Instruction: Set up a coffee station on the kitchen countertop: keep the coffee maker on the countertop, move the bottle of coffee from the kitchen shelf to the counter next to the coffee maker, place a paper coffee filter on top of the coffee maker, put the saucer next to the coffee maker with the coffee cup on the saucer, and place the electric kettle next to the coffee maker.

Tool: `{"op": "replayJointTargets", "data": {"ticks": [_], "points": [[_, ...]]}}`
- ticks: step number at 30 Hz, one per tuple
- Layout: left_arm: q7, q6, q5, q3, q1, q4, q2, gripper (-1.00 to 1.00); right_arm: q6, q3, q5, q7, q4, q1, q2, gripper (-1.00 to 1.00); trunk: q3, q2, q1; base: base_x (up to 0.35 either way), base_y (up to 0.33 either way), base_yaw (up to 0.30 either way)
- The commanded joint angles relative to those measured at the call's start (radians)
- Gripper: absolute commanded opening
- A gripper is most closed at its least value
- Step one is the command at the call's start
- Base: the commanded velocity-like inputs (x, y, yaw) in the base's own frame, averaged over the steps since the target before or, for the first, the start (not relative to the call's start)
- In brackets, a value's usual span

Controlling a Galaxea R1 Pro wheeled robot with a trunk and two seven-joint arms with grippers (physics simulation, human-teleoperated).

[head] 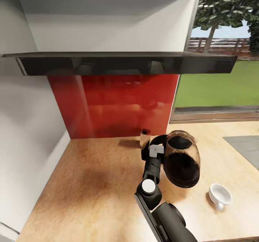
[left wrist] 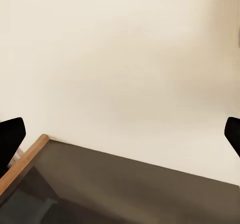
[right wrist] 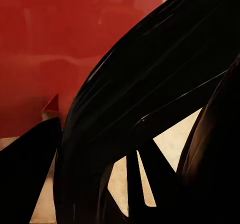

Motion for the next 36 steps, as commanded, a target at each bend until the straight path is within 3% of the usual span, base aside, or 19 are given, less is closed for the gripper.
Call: {"op": "replayJointTargets", "data": {"ticks": [1,22,28,36], "points": [[0.002,0.003,0.009,-0.009,-0.001,0.001,0.000,1.00,0.010,0.001,0.008,-0.003,0.000,-0.001,0.000,-1.00,-0.002,-0.002,0.000,-0.320,0.000,0.000],[0.003,0.003,0.009,-0.007,-0.001,0.001,0.000,1.00,0.010,0.005,0.008,-0.005,0.001,-0.001,0.000,-1.00,0.003,-0.002,0.000,-0.334,0.000,0.000],[0.003,0.004,0.010,-0.006,-0.001,0.001,0.000,1.00,0.010,0.049,0.008,-0.006,0.001,-0.001,0.000,-1.00,0.012,-0.002,0.000,-0.335,0.000,0.000],[0.003,0.004,0.010,-0.006,-0.001,0.001,0.000,1.00,0.010,0.059,0.009,-0.006,0.001,-0.001,0.000,-1.00,0.024,-0.002,0.000,-0.335,0.000,0.000]]}}
